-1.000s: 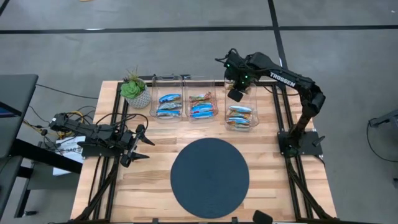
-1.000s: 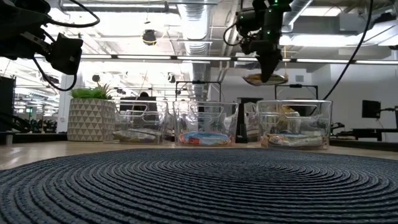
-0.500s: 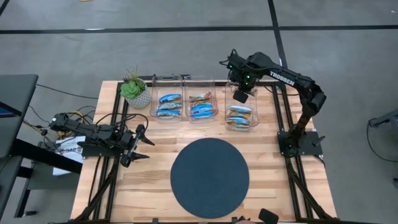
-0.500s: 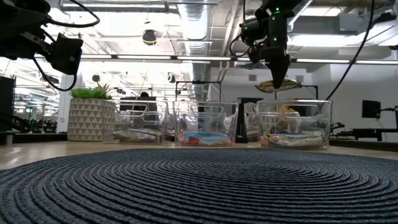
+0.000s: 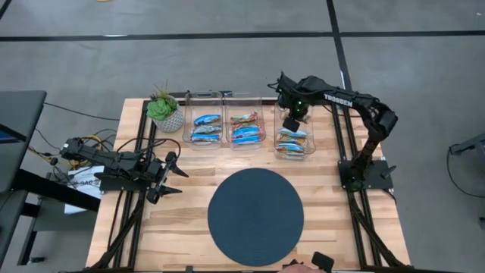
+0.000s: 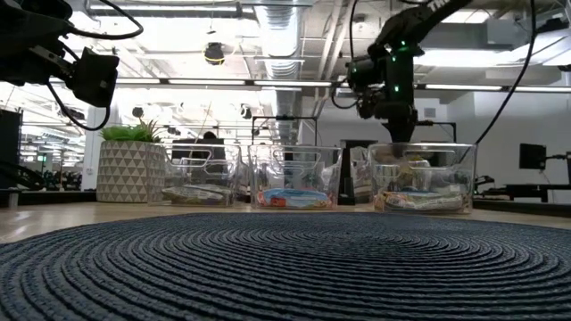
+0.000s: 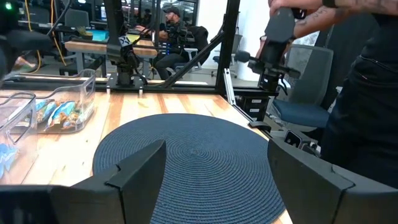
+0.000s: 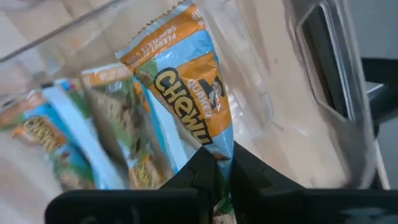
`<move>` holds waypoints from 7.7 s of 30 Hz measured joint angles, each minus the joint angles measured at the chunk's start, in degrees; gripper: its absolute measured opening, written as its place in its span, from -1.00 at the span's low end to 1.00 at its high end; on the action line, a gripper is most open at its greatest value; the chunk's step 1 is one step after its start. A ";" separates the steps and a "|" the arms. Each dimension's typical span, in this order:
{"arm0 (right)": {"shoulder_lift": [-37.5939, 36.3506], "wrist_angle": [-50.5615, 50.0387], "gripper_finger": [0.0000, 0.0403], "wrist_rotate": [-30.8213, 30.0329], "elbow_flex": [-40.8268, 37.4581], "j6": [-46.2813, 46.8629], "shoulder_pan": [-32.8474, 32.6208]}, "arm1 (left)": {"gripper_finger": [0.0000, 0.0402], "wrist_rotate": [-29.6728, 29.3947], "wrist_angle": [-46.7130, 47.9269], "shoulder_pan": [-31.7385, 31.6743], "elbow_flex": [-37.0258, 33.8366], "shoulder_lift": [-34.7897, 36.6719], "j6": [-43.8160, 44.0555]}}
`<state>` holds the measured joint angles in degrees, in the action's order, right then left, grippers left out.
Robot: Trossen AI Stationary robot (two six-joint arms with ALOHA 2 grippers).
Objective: Pick and place Granola Bars by type
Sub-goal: Put the yellow granola bar into the right transparent bin, then return to Home Position
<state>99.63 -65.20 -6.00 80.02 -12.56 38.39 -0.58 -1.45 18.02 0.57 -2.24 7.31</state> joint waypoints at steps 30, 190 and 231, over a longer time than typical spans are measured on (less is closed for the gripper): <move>0.00 22.09 -0.91 2.13 -18.88 -2.61 2.64 | 0.37 -0.02 -0.01 0.00 -0.01 0.00 0.00; -98.95 65.66 -0.62 -1.48 -79.02 24.13 -46.88 | 0.37 -0.01 -0.01 0.00 -0.01 0.01 0.02; -98.95 65.59 -0.62 -1.53 -78.94 24.15 -46.88 | 0.37 -0.01 0.01 0.00 -0.01 0.02 0.01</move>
<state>0.69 0.38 -7.53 1.08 11.60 -8.49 -0.60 -1.44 18.02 0.56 -2.22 7.32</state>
